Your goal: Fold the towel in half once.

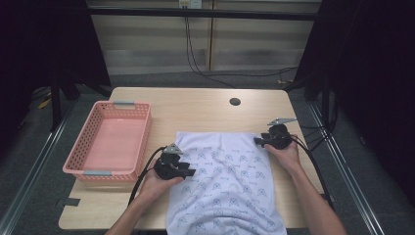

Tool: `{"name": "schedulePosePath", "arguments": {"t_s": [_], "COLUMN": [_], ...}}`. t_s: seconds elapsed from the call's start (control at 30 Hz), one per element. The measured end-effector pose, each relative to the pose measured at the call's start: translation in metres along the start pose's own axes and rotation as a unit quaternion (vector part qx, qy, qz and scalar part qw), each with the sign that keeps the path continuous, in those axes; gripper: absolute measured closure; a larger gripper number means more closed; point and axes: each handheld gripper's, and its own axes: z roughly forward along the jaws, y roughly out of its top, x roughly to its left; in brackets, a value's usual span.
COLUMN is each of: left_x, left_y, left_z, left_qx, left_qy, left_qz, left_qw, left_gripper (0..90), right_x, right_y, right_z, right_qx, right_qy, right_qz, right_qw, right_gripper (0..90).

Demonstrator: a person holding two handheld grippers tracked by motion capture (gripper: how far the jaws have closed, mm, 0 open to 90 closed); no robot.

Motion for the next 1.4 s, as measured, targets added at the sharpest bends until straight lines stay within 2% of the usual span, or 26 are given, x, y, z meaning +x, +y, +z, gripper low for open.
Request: {"name": "schedulePosePath", "arguments": {"t_s": [0.03, 0.1, 0.17, 0.2, 0.23, 0.27, 0.3, 0.37, 0.43, 0.47, 0.53, 0.63, 0.67, 0.73, 0.83, 0.9, 1.07, 1.13, 1.17, 1.23, 1.27, 1.33, 1.4], "left_x": [-0.001, -0.004, -0.008, -0.012, -0.017, -0.024, -0.028, -0.036, -0.039, -0.035, -0.021, 0.003, 0.013, 0.025, 0.037, 0.041, 0.047, 0.049, 0.049, 0.052, 0.052, 0.053, 0.054], "left_y": [0.0, -0.001, -0.002, -0.003, -0.005, -0.01, -0.012, -0.014, -0.012, -0.008, 0.003, 0.016, 0.02, 0.026, 0.03, 0.033, 0.035, 0.037, 0.039, 0.041, 0.042, 0.043, 0.047], "left_z": [0.0, -0.001, -0.002, -0.003, -0.005, -0.007, -0.008, -0.011, -0.012, -0.012, -0.014, -0.008, -0.003, 0.005, 0.013, 0.015, 0.015, 0.018, 0.02, 0.023, 0.025, 0.028, 0.031], "left_qx": [-0.001, 0.008, 0.016, 0.021, 0.027, 0.028, 0.03, 0.047, 0.041, 0.028, 0.006, -0.018, -0.022, -0.019, -0.016, -0.019, -0.024, -0.016, -0.017, -0.023, -0.014, -0.017, -0.017], "left_qy": [0.0, -0.004, -0.009, -0.011, -0.02, -0.026, -0.022, -0.031, -0.03, -0.037, -0.012, 0.015, 0.019, 0.042, 0.055, 0.061, 0.087, 0.084, 0.093, 0.095, 0.101, 0.103, 0.104], "left_qz": [0.001, 0.006, 0.014, 0.013, 0.016, 0.028, 0.033, 0.038, 0.057, 0.053, 0.034, 0.004, -0.012, -0.016, -0.044, -0.037, -0.045, -0.042, -0.041, -0.045, -0.04, -0.024, -0.025], "left_qw": [1.0, 0.9999, 0.9997, 0.9996, 0.9993, 0.9989, 0.9987, 0.9977, 0.9971, 0.9975, 0.9993, 0.9997, 0.9995, 0.9988, 0.9974, 0.9973, 0.9949, 0.9954, 0.9947, 0.9942, 0.994, 0.9942, 0.9942], "left_gripper": [59.2, 59.7, 60.7, 60.8, 60.9, 61.0, 61.7, 62.2, 60.7, 59.1, 58.9, 59.1, 59.1, 55.8, 45.9, 44.3, 43.4, 43.3, 43.5, 43.6, 43.8, 45.3, 48.6], "right_x": [0.004, 0.007, 0.005, 0.004, 0.002, 0.0, -0.002, -0.004, -0.005, -0.004, -0.003, -0.004, -0.005, -0.006, -0.006, -0.006, -0.006, -0.006, -0.006, -0.006, -0.006, -0.006, -0.007], "right_y": [-0.001, -0.003, -0.007, -0.008, -0.011, -0.014, -0.019, -0.025, -0.028, -0.029, -0.029, -0.028, -0.028, -0.028, -0.028, -0.028, -0.028, -0.028, -0.028, -0.028, -0.028, -0.028, -0.028], "right_z": [-0.001, -0.003, -0.008, -0.01, -0.014, -0.018, -0.024, -0.033, -0.04, -0.042, -0.045, -0.045, -0.044, -0.043, -0.041, -0.04, -0.04, -0.04, -0.04, -0.039, -0.039, -0.039, -0.039], "right_qx": [0.0, -0.003, -0.011, -0.014, -0.014, -0.012, -0.016, -0.015, -0.013, -0.01, -0.018, -0.03, -0.031, -0.032, -0.033, -0.032, -0.034, -0.034, -0.033, -0.033, -0.033, -0.034, -0.033], "right_qy": [0.009, 0.01, 0.007, 0.013, 0.011, 0.009, 0.015, 0.022, 0.022, 0.021, 0.02, 0.024, 0.024, 0.025, 0.03, 0.031, 0.034, 0.035, 0.035, 0.037, 0.037, 0.038, 0.04], "right_qz": [-0.008, -0.003, 0.006, 0.013, 0.017, 0.019, 0.021, 0.028, 0.026, 0.023, 0.019, 0.025, 0.026, 0.028, 0.03, 0.029, 0.031, 0.031, 0.032, 0.032, 0.033, 0.033, 0.035], "right_qw": [0.9999, 0.9999, 0.9999, 0.9997, 0.9997, 0.9997, 0.9995, 0.9992, 0.9993, 0.9994, 0.9995, 0.9989, 0.9989, 0.9988, 0.9986, 0.9986, 0.9984, 0.9983, 0.9983, 0.9983, 0.9982, 0.9982, 0.998], "right_gripper": [76.3, 85.9, 87.0, 87.1, 87.1, 87.1, 87.1, 87.1, 87.0, 87.0, 86.9, 86.8, 86.8, 86.6, 86.6, 86.5, 86.4, 86.4, 86.4, 86.4, 86.4, 86.3, 86.3]}}
